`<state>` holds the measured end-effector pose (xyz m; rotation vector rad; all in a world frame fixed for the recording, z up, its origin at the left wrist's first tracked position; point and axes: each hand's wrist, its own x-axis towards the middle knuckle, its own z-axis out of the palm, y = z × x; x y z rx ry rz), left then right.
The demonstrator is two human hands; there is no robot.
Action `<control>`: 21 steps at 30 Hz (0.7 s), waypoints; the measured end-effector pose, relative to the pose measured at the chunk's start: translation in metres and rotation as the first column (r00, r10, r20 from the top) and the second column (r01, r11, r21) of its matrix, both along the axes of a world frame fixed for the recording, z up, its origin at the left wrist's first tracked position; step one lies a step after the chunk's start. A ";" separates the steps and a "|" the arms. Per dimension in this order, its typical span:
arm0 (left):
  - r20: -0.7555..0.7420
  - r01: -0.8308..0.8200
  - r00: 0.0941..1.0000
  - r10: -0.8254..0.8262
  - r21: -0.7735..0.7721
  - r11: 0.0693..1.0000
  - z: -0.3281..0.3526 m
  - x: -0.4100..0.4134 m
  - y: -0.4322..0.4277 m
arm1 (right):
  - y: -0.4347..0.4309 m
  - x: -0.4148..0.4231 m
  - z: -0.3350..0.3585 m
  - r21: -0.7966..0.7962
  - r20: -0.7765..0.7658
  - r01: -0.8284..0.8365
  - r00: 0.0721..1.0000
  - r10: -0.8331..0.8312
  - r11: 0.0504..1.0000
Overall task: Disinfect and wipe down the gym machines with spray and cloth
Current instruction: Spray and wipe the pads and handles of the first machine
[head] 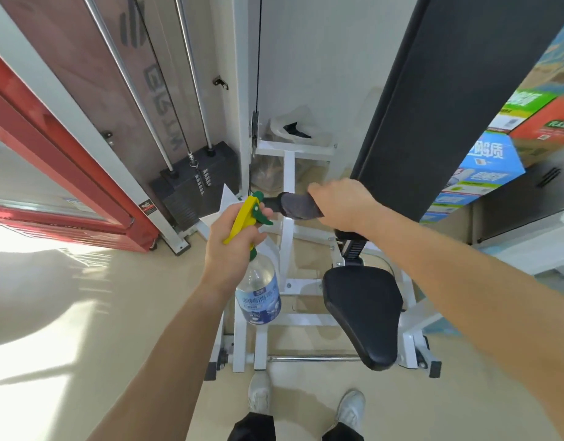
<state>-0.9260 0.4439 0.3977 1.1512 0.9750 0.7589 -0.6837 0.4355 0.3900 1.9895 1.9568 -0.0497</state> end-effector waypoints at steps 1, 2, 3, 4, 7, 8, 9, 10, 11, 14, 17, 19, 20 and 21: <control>-0.004 0.003 1.000 -0.003 0.002 1.000 0.000 -0.001 0.001 | 0.006 0.007 0.010 -0.136 -0.162 0.054 0.984 -0.076 0.989; -0.001 0.004 1.000 -0.004 0.001 1.000 -0.001 -0.002 0.003 | 0.014 0.014 0.018 -0.293 -0.295 0.099 0.937 -0.188 0.951; -0.001 0.001 1.000 -0.001 -0.003 1.000 -0.001 -0.004 0.004 | 0.022 0.021 0.023 -0.431 -0.364 0.126 0.882 -0.300 0.893; 0.001 0.000 1.000 0.000 -0.001 1.000 -0.002 -0.005 0.005 | 0.032 0.025 0.027 -0.544 -0.385 0.145 0.832 -0.400 0.826; -0.014 0.008 1.000 -0.008 0.003 1.000 0.001 -0.010 0.010 | 0.056 0.020 0.031 -0.760 -0.277 0.187 0.773 -0.571 0.622; -0.017 0.007 1.000 -0.006 0.009 1.000 0.001 -0.012 0.011 | 0.064 0.012 0.031 -0.780 -0.241 0.175 0.802 -0.547 0.600; -0.026 -0.001 1.000 0.001 0.020 1.000 0.002 -0.014 0.014 | 0.071 0.000 0.030 -0.758 -0.219 0.164 0.848 -0.483 0.631; -0.030 -0.008 1.000 0.009 0.028 1.000 0.002 -0.015 0.015 | 0.075 -0.012 0.027 -0.699 -0.222 0.140 0.890 -0.399 0.701; -0.040 -0.020 0.999 0.021 0.029 0.999 0.003 -0.017 0.018 | 0.078 -0.027 0.019 -0.604 -0.220 0.112 0.928 -0.301 0.789; -0.064 -0.035 0.997 0.037 0.044 0.998 0.006 -0.021 0.022 | 0.073 -0.072 -0.019 -0.232 -0.130 0.062 0.987 -0.094 0.971; -0.084 -0.038 0.996 0.044 0.075 0.996 0.007 -0.023 0.022 | 0.055 -0.097 -0.052 0.002 0.081 -0.034 0.996 0.034 0.999; -0.081 -0.049 0.995 0.057 0.099 0.994 0.006 -0.023 0.020 | 0.043 -0.098 -0.056 0.080 0.217 -0.135 0.969 0.115 0.988; -0.082 -0.044 0.995 0.052 0.097 0.994 0.006 -0.023 0.019 | 0.039 -0.097 -0.049 0.116 0.249 -0.161 0.960 0.128 0.980; -0.087 -0.034 0.995 0.042 0.086 0.996 0.006 -0.022 0.018 | 0.036 -0.091 -0.044 0.128 0.240 -0.174 0.961 0.139 0.976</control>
